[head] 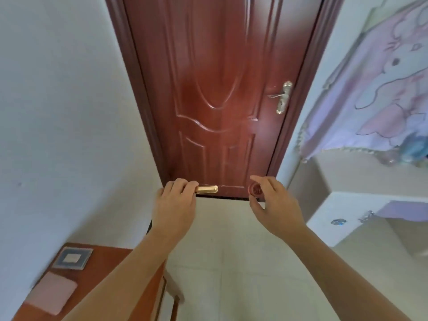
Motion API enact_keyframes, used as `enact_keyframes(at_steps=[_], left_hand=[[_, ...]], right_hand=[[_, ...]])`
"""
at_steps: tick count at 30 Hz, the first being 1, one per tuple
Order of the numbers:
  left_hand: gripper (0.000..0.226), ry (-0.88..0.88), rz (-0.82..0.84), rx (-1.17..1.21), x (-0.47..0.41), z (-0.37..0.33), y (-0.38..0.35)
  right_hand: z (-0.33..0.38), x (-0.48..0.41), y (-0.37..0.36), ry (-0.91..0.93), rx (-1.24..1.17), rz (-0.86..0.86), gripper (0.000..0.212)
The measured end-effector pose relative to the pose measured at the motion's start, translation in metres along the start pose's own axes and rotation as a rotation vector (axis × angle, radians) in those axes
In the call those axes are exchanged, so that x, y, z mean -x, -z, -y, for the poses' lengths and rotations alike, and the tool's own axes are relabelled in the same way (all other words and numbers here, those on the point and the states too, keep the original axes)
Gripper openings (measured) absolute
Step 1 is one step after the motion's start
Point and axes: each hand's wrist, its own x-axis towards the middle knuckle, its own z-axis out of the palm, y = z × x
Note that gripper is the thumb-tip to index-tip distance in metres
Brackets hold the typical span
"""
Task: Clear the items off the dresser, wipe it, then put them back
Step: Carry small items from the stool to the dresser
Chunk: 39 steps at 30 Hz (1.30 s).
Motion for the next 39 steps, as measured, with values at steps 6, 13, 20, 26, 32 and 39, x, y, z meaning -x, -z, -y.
enact_keyframes(at_steps=[6,13,20,26,32,39], left_hand=[[0.021,-0.210,-0.015,0.099,-0.071,-0.168,-0.057],[0.020,-0.322,-0.007,0.197,-0.146,-0.358,-0.109],[0.021,-0.378,0.104,0.331,-0.206,-0.476,-0.158],[0.023,-0.350,0.274,0.438,-0.257,-0.537,-0.246],[0.026,-0.301,0.369,0.568,-0.339,-0.597,-0.346],[0.019,-0.166,0.545,0.653,-0.414,-0.656,-0.439]], right_hand=[[-0.153,0.029,0.064,-0.188,0.061,-0.148,0.050],[-0.325,0.044,0.152,-0.293,0.117,-0.195,0.039],[-0.457,0.041,0.192,-0.429,0.152,-0.286,0.039],[-0.549,0.021,0.171,-0.511,0.199,-0.258,0.040],[-0.654,-0.039,0.170,-0.551,0.268,-0.207,0.040],[-0.755,-0.092,0.164,-0.641,0.271,-0.183,0.039]])
